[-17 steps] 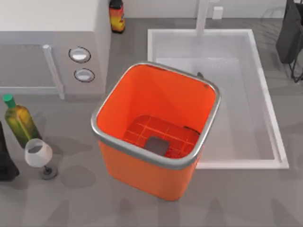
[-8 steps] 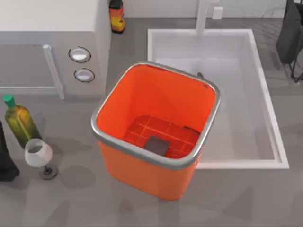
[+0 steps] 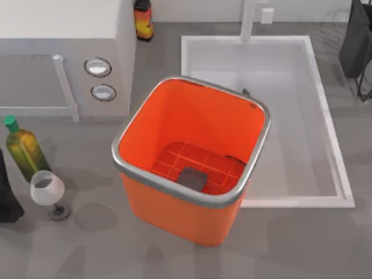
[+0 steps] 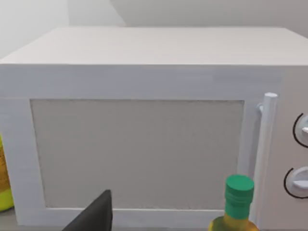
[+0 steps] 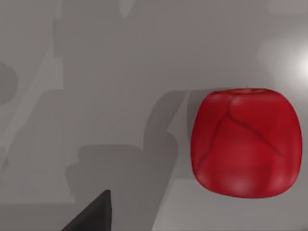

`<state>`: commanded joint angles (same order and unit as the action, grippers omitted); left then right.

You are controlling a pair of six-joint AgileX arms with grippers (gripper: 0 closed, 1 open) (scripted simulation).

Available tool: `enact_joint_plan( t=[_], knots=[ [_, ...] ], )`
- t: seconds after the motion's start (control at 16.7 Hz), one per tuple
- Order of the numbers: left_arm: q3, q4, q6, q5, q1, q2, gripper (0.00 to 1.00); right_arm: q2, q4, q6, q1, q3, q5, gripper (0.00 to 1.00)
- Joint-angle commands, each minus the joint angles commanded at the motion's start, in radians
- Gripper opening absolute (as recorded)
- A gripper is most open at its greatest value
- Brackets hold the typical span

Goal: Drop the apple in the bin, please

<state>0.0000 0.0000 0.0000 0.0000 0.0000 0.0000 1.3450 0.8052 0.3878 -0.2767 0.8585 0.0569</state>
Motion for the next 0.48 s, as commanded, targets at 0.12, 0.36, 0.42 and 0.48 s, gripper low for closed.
enact_joint_plan(
  t=[0.12,0.36,0.42,0.48],
  knots=[
    [0.0,0.0,0.0,0.0,0.0,0.0,1.0,0.131,0.081,0.042,-0.027,0.092,0.007,1.0],
    [0.0,0.0,0.0,0.0,0.0,0.0,1.0,0.307,0.182,0.097,-0.063,0.22,0.017,1.0],
    [0.0,0.0,0.0,0.0,0.0,0.0,1.0,0.327,0.194,0.104,-0.068,0.236,0.018,1.0],
    [0.0,0.0,0.0,0.0,0.0,0.0,1.0,0.337,0.2,0.107,-0.07,0.245,0.018,1.0]
  ],
)
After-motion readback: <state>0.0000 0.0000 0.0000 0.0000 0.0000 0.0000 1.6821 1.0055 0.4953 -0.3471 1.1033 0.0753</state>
